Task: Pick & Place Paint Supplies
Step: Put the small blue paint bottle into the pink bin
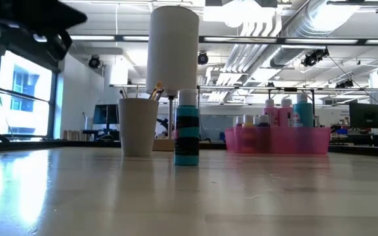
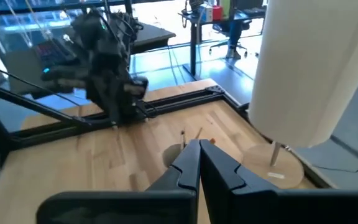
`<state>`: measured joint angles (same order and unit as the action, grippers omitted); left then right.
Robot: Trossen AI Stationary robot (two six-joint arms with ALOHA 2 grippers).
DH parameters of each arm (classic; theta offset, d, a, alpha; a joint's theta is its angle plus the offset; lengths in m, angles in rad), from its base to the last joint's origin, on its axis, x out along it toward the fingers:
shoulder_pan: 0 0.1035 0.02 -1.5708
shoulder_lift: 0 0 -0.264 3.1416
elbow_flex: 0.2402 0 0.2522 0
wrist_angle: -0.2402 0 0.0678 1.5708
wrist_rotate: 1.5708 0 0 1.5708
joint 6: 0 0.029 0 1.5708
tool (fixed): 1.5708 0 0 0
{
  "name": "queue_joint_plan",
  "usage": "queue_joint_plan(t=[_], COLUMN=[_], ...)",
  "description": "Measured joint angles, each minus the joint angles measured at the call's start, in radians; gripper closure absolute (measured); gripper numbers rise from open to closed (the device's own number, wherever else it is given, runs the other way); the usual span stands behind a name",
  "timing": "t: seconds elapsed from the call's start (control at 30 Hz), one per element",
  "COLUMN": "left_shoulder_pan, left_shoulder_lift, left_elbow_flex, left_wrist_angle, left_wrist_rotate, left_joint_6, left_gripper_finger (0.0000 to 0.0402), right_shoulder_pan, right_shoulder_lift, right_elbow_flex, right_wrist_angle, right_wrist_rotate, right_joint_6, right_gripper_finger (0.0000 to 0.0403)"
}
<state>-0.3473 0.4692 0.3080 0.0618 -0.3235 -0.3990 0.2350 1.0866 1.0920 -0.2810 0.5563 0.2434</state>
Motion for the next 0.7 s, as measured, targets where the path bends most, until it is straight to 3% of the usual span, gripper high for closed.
queue_joint_plan(t=[0.23, 0.43, 0.57, 0.7], left_shoulder_pan=[0.000, 0.000, 0.000, 0.000], left_shoulder_lift=[-0.210, -0.273, -0.277, -0.277], left_elbow_flex=[0.000, 0.000, 0.000, 0.000], left_wrist_angle=[0.000, -0.004, -0.005, -0.006], left_wrist_rotate=[-0.024, -0.097, -0.084, -0.083], left_joint_6=[0.072, 0.081, 0.081, 0.081], left_gripper_finger=[0.0402, 0.0402, 0.0402, 0.0402], right_shoulder_pan=[-0.040, -0.055, -0.100, -0.176], right_shoulder_lift=[0.000, 0.000, 0.004, 0.028], right_elbow_flex=[0.000, 0.000, 0.000, 0.000], right_wrist_angle=[0.001, 0.001, 0.001, 0.004], right_wrist_rotate=[-0.015, -0.018, -0.134, -0.287], right_joint_6=[-0.078, -0.272, -0.320, -0.256], right_gripper_finger=[0.0400, 0.0400, 0.0400, 0.0400])
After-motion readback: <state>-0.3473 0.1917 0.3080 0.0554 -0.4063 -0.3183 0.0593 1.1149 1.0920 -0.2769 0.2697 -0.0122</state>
